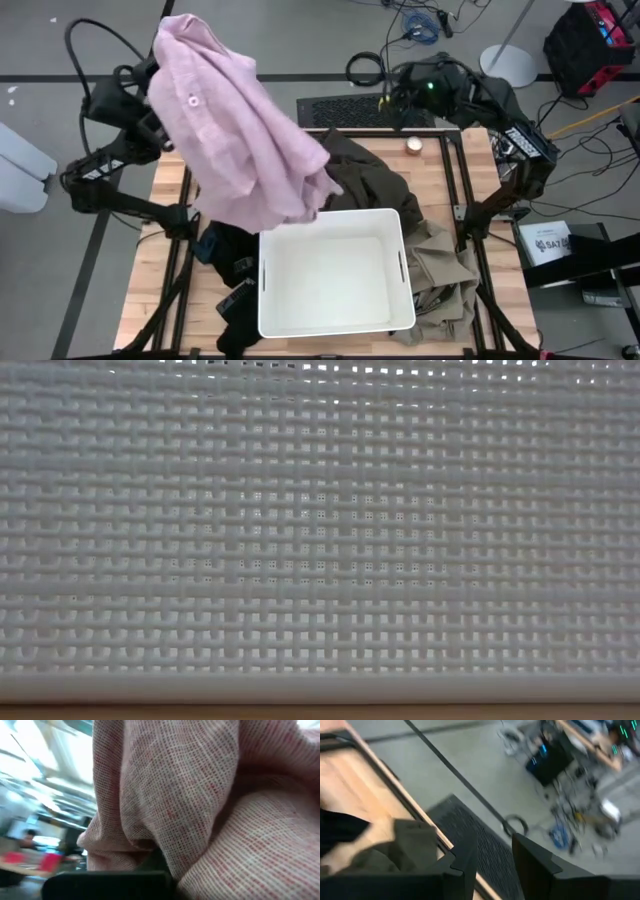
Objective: Sort clothes
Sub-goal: Put the pink polo shirt into the white bin
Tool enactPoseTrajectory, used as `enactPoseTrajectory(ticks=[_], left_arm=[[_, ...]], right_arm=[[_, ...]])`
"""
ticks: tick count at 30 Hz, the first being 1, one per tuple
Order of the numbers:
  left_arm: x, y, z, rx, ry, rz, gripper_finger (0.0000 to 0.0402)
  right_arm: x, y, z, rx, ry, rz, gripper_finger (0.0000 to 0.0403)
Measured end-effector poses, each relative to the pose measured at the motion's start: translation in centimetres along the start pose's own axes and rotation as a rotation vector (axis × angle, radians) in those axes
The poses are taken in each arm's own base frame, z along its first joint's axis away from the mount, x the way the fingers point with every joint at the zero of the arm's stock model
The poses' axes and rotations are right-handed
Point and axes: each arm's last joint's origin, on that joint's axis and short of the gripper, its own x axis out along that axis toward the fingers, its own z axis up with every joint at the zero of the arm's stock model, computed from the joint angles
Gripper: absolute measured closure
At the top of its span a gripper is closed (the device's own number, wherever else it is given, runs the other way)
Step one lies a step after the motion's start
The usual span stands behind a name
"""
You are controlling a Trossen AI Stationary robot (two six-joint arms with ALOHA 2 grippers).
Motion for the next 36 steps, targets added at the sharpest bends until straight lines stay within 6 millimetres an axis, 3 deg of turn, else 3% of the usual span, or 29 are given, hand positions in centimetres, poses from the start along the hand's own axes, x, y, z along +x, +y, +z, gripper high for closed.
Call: enactPoseTrajectory(ticks=[6, 13, 18, 23, 30, 36], left_arm=[[3.0, -2.2, -2.4, -0.106, 0.046, -0.137, 0.0381], [5.5, -4.9, -8.8, -0.135, 0.181, -0.247, 0.0381], [6.7, -6.8, -13.3, -0.121, 0.229, -0.207, 0.0381], [6.9, -7.5, -16.3, -0.008, 0.322, -0.126, 0.0381], [6.6, -6.6, -20.6, 0.136, 0.537, 0.04, 0.0381], [4.7, -5.3, -24.1, 0.261, 0.856, 0.264, 0.0381]], right_arm=[[1.0, -2.0, -1.3, 0.09, 0.133, -0.073, 0.0293], [1.1, -2.3, -1.6, 0.08, 0.159, -0.083, 0.0293], [1.1, -2.3, -1.8, 0.062, 0.182, -0.079, 0.0293], [1.0, -2.3, -2.2, 0.039, 0.221, -0.076, 0.0293], [0.9, -1.9, -2.3, 0.032, 0.239, 0.041, 0.0293], [1.0, -1.9, -2.3, -0.016, 0.233, 0.064, 0.0293]])
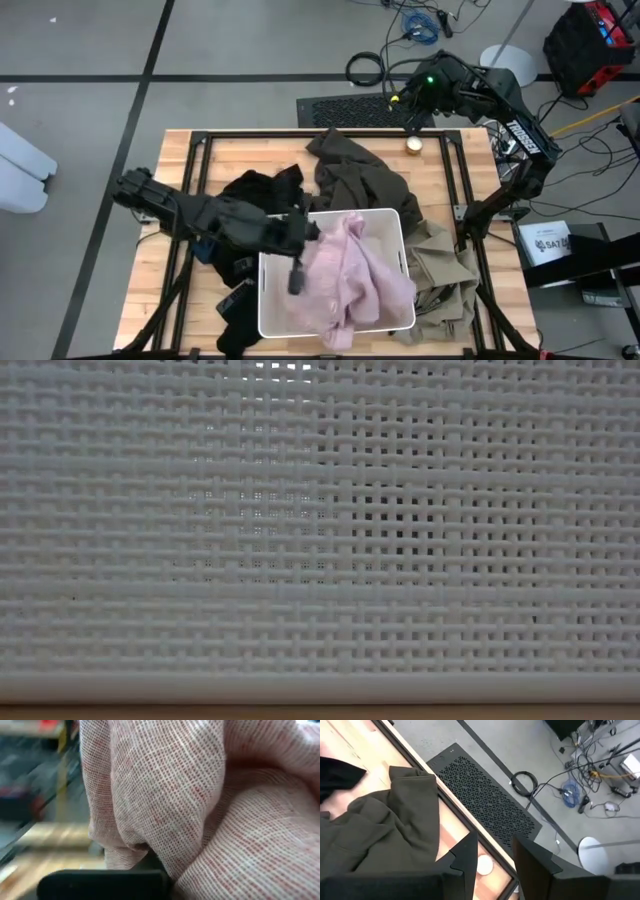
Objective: Sort clothes
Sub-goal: Put the pink polo shirt into the white bin
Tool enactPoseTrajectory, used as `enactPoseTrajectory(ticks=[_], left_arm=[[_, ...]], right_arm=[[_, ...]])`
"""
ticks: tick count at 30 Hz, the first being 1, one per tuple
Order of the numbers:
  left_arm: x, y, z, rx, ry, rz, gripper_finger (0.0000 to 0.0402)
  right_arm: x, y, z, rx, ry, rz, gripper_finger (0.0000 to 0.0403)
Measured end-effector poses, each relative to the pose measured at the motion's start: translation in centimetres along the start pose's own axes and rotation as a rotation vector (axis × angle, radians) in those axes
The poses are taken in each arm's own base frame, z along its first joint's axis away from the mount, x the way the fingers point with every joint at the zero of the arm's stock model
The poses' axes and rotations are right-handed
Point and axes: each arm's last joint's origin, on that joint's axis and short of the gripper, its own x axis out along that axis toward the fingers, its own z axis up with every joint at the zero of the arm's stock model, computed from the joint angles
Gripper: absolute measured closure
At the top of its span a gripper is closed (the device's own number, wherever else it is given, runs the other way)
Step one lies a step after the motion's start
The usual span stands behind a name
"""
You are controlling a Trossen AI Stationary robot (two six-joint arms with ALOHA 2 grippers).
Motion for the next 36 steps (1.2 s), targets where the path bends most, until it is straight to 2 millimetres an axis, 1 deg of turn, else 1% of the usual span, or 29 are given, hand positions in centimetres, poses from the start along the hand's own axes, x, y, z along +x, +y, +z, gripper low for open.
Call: enactPoseTrajectory(ticks=[4, 9, 14, 16, 20, 23, 26, 29, 32, 35, 36], left_arm=[[-0.1, 0.8, -2.4, -0.013, 0.214, 0.157, 0.0381], [0.0, 2.0, -5.9, -0.079, 0.43, 0.246, 0.0381], [1.0, 2.5, -9.1, -0.174, 0.517, 0.278, 0.0381], [1.8, 2.5, -10.6, -0.207, 0.561, 0.263, 0.0381], [3.7, 2.1, -13.6, -0.244, 0.697, 0.163, 0.0381], [5.4, 1.9, -16.3, -0.252, 0.808, 0.113, 0.0381], [6.6, 1.9, -19.1, -0.203, 0.922, 0.084, 0.0381], [7.0, 2.5, -21.3, -0.134, 1.06, 0.08, 0.0381], [7.1, 3.9, -22.9, -0.082, 1.188, 0.098, 0.0381], [7.1, 5.0, -22.9, -0.046, 1.216, 0.067, 0.0379], [7.2, 5.2, -22.8, -0.036, 1.211, 0.042, 0.0372]], right_arm=[[0.0, 0.0, 0.1, -0.031, -0.014, 0.016, 0.0293], [0.0, 0.3, 0.5, -0.058, -0.056, 0.111, 0.0293], [-0.1, 0.5, 1.1, -0.074, -0.115, 0.172, 0.0293], [-0.1, 0.6, 1.1, -0.082, -0.117, 0.193, 0.0293], [-0.2, 0.7, 1.2, -0.09, -0.133, 0.228, 0.0293], [-0.2, 0.7, 1.6, -0.079, -0.17, 0.232, 0.0293], [-0.3, 0.8, 1.8, -0.076, -0.195, 0.279, 0.0293], [-0.3, 0.8, 1.8, -0.079, -0.194, 0.299, 0.0293], [-0.3, 0.8, 1.7, -0.081, -0.185, 0.299, 0.0293], [-0.3, 0.8, 1.7, -0.054, -0.182, 0.301, 0.0293], [-0.3, 0.8, 1.7, -0.042, -0.18, 0.301, 0.0293]])
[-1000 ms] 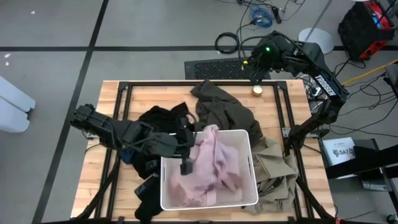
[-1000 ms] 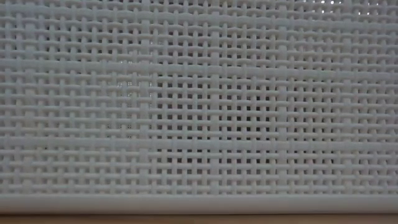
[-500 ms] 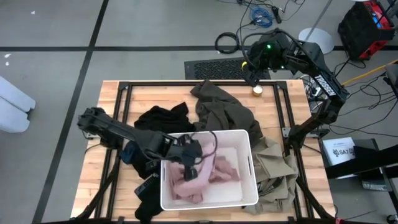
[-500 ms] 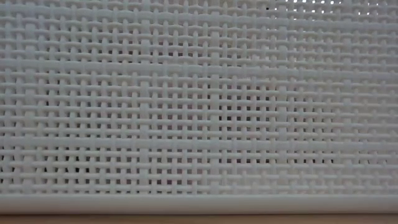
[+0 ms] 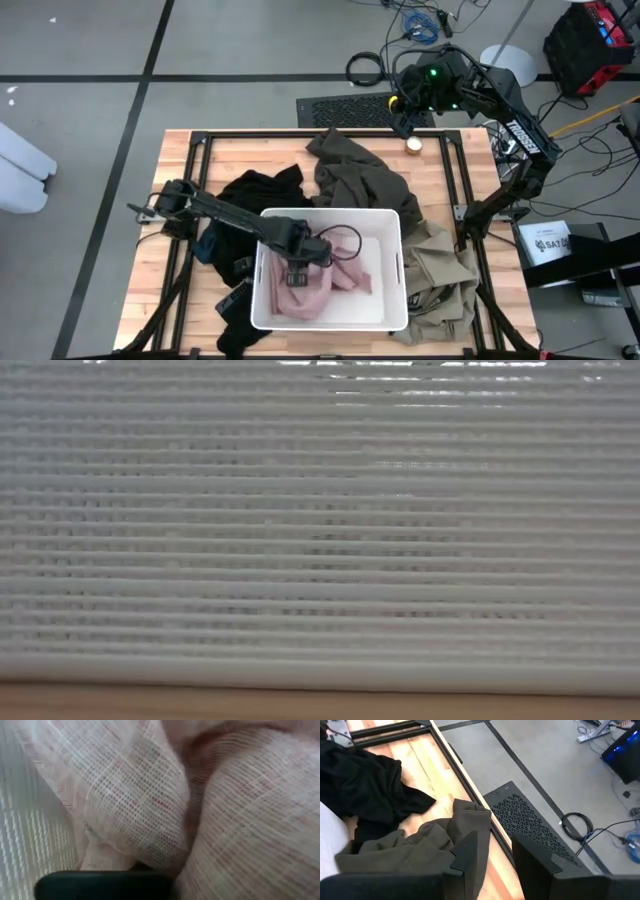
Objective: Sort clothes
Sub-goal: Put the pink polo shirt into the white bin, then move the laundry bin to the top center of the table
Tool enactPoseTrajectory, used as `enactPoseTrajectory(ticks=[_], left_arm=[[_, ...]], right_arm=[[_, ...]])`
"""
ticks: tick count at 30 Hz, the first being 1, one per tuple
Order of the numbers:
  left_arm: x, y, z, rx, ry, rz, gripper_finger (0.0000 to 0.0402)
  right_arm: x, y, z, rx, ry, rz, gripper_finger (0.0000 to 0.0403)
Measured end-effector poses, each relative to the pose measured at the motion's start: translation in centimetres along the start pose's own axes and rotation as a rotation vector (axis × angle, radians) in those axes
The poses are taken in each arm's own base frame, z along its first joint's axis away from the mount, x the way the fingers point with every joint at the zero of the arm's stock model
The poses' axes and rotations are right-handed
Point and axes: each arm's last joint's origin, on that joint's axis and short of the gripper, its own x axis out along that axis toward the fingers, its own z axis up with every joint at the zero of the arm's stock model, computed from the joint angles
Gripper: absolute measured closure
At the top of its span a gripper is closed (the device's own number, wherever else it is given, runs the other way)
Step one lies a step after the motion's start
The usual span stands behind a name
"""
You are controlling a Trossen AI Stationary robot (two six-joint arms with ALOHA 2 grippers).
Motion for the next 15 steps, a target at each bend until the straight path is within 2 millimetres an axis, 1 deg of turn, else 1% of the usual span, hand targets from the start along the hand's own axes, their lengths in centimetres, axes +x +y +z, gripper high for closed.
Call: enactPoseTrajectory(ticks=[2, 4, 7, 11, 13, 15], left_arm=[[-0.3, 0.2, 0.2, 0.068, -0.005, -0.012, 0.0346], [-0.7, 0.2, 0.4, 0.145, -0.015, -0.018, 0.0309], [-2.0, 0.1, 0.7, 0.216, -0.029, -0.016, 0.0253], [-4.7, 0.2, 1.1, 0.259, -0.057, -0.016, 0.0196], [-6.5, 0.2, 1.2, 0.293, -0.113, -0.052, 0.018], [-8.5, 0.2, 1.0, 0.315, -0.173, -0.08, 0.0174]], right_arm=[[0.0, 0.0, 0.0, 0.014, 0.0, 0.0, 0.0293], [0.0, 0.0, 0.0, 0.013, 0.0, -0.001, 0.0293], [0.0, 0.0, 0.0, 0.002, -0.002, -0.005, 0.0293], [0.0, -0.2, 0.1, -0.008, -0.008, -0.011, 0.0293], [0.0, -0.2, 0.1, -0.015, -0.008, -0.011, 0.0293], [0.0, -0.2, 0.1, -0.028, -0.01, -0.009, 0.0293]])
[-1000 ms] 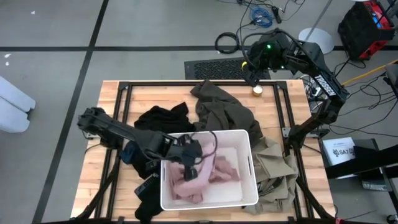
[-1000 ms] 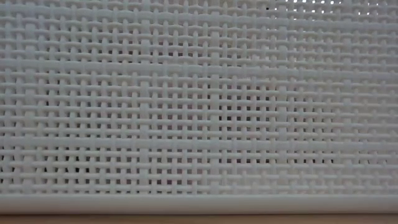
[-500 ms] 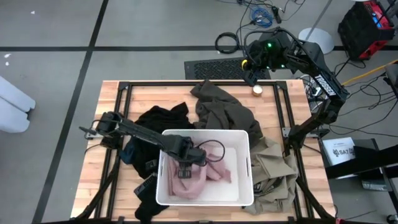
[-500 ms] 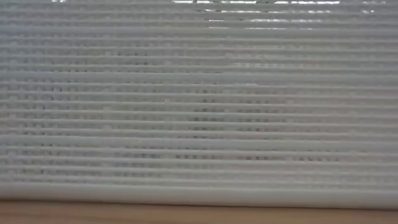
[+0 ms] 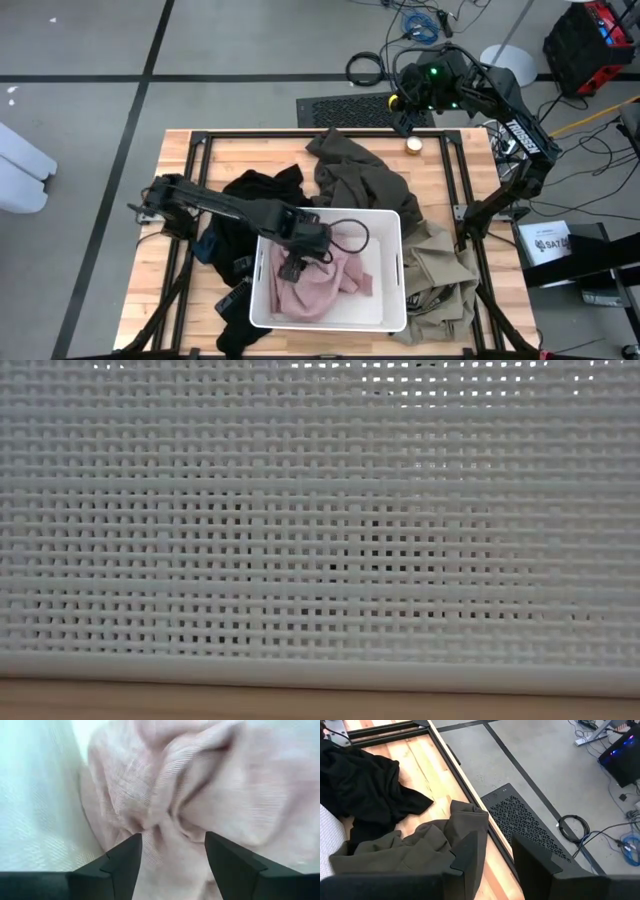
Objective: Sort clothes
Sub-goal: Move the laundry bin to the top center of the table
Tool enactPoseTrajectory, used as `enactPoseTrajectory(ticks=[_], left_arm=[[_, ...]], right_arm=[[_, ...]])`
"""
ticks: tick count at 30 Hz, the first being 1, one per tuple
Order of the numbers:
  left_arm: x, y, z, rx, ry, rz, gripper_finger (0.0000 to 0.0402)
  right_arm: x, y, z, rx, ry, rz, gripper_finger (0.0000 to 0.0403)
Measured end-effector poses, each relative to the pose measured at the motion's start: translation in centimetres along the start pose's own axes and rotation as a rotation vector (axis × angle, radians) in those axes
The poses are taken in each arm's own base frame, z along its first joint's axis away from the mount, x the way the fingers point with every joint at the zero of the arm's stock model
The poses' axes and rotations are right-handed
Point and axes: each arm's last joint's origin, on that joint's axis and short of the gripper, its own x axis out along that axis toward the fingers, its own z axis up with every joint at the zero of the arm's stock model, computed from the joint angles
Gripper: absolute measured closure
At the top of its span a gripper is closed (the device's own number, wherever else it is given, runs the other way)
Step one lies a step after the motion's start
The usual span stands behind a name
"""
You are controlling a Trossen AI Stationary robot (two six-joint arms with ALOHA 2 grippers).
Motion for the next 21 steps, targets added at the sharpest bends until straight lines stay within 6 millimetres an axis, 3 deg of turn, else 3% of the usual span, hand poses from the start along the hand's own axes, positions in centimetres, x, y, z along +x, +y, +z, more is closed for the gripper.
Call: enactPoseTrajectory(ticks=[9, 13, 16, 21], left_arm=[[-10.0, 0.4, -1.9, -0.058, -0.306, 0.028, 0.0172], [-13.7, 0.6, -3.7, -0.179, -0.391, 0.212, 0.0172], [-14.2, 0.8, -5.0, -0.214, -0.34, 0.287, 0.0172], [-12.0, 1.7, -5.5, -0.226, -0.25, 0.211, 0.0172]], right_arm=[[0.0, 0.1, -0.1, 0.022, 0.014, 0.011, 0.0293], [0.5, 0.4, -0.3, 0.026, 0.024, 0.093, 0.0293], [1.6, 0.7, -0.7, 0.01, 0.062, 0.138, 0.0293], [5.4, 1.4, -2.0, -0.083, 0.126, 0.158, 0.0293]])
